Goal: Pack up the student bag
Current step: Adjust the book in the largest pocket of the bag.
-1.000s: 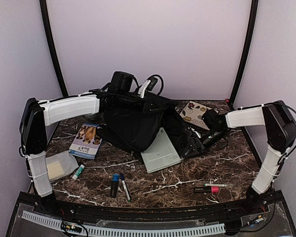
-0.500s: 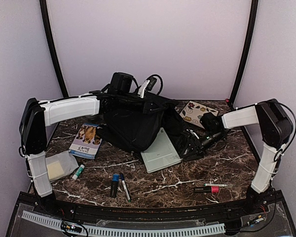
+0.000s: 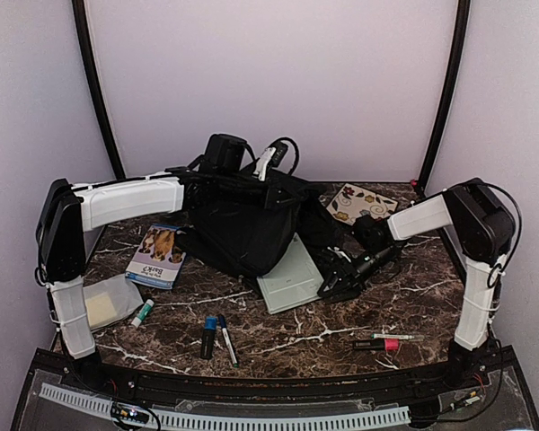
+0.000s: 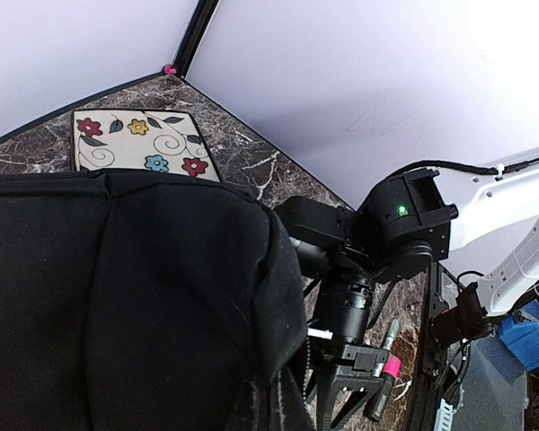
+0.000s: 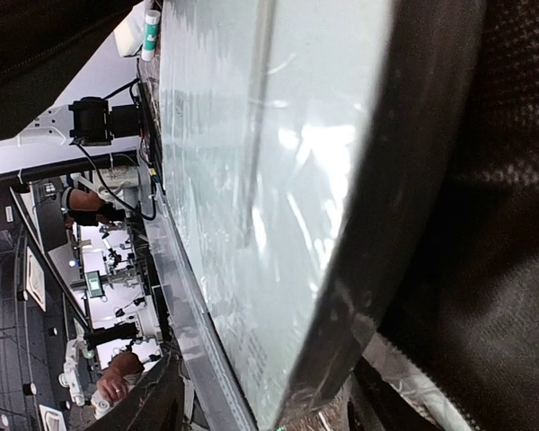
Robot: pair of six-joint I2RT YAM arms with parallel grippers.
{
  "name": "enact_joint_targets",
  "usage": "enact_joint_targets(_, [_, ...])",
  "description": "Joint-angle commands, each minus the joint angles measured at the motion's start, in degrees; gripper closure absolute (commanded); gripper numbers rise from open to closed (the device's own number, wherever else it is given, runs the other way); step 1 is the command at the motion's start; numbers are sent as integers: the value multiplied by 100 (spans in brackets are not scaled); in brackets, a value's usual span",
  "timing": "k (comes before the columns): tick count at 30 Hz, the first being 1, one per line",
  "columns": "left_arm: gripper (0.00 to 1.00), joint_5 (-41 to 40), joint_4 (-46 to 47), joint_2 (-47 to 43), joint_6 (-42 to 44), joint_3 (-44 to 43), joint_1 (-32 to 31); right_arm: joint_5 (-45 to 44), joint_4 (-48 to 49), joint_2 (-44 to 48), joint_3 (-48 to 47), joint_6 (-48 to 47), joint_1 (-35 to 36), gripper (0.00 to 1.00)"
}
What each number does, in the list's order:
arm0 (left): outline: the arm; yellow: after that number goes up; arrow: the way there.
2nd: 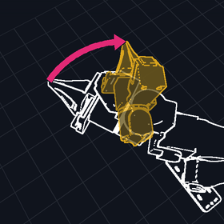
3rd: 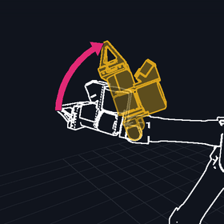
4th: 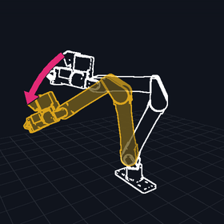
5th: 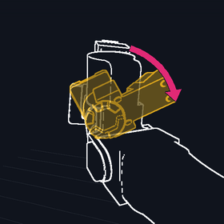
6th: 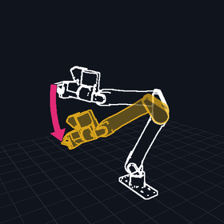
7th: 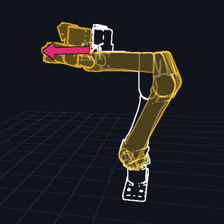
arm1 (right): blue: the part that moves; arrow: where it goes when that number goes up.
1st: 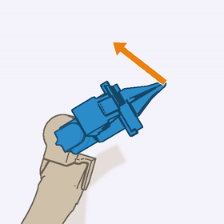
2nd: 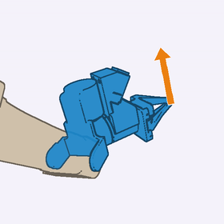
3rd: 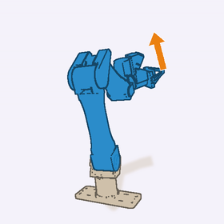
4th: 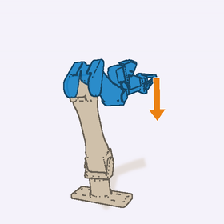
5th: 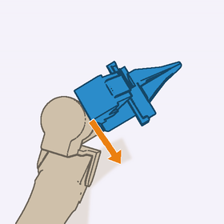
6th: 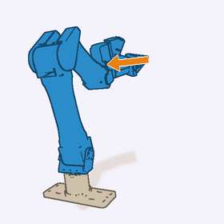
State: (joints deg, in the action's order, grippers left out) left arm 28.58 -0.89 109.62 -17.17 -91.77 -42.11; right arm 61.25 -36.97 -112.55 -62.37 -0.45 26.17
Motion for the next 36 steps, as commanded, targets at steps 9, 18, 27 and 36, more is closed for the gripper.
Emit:
enact_joint_targets(9, [100,-106,418,-591,85,133,-81,544,1511,49,50,1360,46,62])
enact_joint_targets(18, [100,-107,470,-618,131,265,-85,125,1899,651,364,1385,45,94])
enact_joint_targets(27, [100,-65,14,-450,456,-153,-81,223,1862,998,197,1405,37,100])
enact_joint_targets(36, [100,419,-380,-366,589,-416,-153,95,2021,441,-875,1903,-175,100])
